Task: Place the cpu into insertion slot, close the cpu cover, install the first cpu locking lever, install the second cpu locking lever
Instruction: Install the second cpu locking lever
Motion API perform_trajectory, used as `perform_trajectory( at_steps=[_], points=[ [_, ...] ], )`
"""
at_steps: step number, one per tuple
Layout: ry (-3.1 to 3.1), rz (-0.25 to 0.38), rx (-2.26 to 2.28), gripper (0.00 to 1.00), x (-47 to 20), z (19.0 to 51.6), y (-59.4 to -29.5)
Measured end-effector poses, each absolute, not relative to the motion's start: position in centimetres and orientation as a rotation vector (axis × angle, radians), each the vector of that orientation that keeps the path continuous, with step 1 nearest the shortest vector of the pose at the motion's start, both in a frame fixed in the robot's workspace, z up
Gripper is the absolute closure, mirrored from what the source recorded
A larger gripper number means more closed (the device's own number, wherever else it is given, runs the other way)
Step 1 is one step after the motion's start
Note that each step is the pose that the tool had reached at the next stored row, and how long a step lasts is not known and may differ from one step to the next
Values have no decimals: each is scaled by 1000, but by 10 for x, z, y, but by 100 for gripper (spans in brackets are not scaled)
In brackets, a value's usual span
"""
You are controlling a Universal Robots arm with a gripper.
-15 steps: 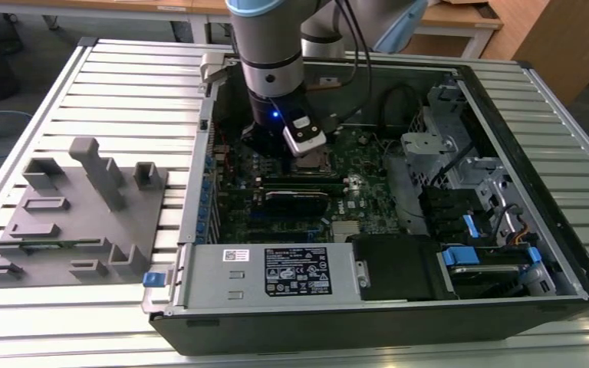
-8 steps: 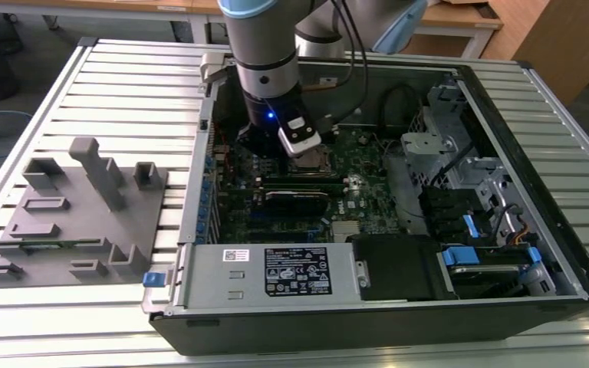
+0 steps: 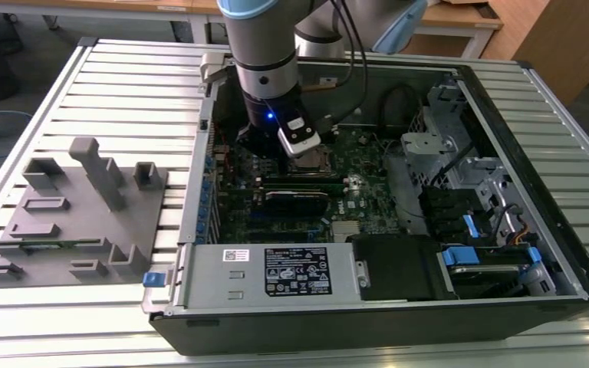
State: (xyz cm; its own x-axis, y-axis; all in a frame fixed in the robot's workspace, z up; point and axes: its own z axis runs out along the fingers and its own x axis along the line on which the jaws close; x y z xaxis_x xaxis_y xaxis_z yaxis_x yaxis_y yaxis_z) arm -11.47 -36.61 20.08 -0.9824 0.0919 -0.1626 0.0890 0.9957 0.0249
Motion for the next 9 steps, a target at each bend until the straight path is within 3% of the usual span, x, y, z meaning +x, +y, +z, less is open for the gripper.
perform_trajectory(
  at_steps=[9],
  points=[
    [2974,32,136,89,-114,201,-366]
  ],
)
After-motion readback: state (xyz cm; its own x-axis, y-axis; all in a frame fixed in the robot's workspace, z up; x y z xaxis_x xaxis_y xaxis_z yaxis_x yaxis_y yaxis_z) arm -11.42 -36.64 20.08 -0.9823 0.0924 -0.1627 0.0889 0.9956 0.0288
